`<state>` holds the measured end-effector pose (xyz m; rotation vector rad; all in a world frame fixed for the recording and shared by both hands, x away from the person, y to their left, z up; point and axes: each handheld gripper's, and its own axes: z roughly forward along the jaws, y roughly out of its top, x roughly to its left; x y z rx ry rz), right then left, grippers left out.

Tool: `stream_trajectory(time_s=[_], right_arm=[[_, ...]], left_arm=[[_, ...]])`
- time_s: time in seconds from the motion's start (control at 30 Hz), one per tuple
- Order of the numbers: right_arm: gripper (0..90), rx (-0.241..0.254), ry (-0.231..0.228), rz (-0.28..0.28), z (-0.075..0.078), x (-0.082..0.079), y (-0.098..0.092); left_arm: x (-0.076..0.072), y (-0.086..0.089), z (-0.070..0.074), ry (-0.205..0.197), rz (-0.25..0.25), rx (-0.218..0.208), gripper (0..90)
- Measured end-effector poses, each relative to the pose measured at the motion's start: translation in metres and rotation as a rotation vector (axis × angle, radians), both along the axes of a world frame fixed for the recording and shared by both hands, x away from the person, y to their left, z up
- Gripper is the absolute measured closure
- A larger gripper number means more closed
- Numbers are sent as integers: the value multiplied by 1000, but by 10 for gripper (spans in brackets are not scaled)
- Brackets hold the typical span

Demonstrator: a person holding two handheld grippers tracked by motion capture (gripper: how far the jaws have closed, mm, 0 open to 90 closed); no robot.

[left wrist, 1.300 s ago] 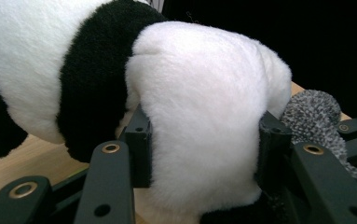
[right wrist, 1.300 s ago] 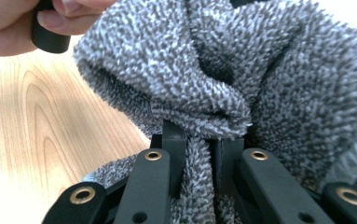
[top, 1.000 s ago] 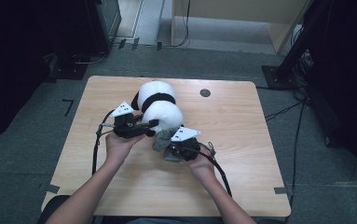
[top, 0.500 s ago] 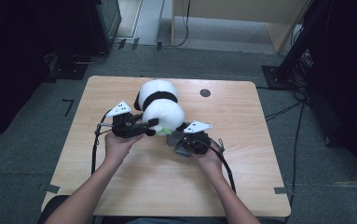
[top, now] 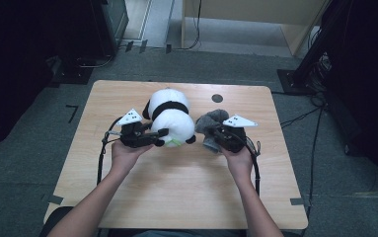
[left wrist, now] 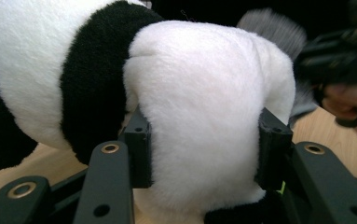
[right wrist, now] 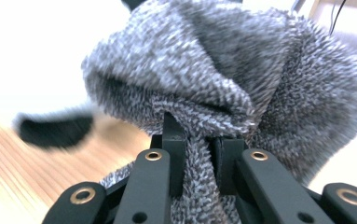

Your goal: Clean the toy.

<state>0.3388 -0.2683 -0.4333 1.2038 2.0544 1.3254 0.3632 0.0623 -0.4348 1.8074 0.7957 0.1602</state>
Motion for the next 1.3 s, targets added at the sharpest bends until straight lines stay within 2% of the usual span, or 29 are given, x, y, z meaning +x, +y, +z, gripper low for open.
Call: stream_trajectory(time_s=[0.2,0.37,0.47,0.6,0.73,0.87,0.93,1.0,1.07,1.13,1.2,1.3], right_arm=[[794,50,-80,55,34,-15,12],[790,62,-101,138,45,-26,36],[790,46,-86,178,40,-27,51],[791,47,-77,225,31,-28,59],[792,38,-80,246,25,-30,65],[796,43,-67,305,21,-33,71],[798,18,-54,348,17,-34,80],[799,-19,-43,378,10,-36,90],[801,-48,-43,392,4,-38,97],[803,-63,-29,406,-1,-37,99],[805,-101,-21,414,-6,-36,101],[806,-120,8,411,-14,-32,101]], left_arm=[[-3,-11,-4,1,-25,26,514],[-8,-17,-4,-12,-38,17,514],[-11,-18,-2,-37,-35,30,515],[-7,-14,-4,-1,-31,29,519],[-5,-13,-4,-5,-20,33,521],[-2,-8,-3,15,-3,-3,523],[-1,-5,-2,27,5,-35,524],[-1,-1,-1,21,10,-42,525],[0,1,1,18,17,-41,524],[3,5,1,37,23,-68,524],[5,10,1,52,30,-103,524],[6,14,3,53,30,-117,525]])
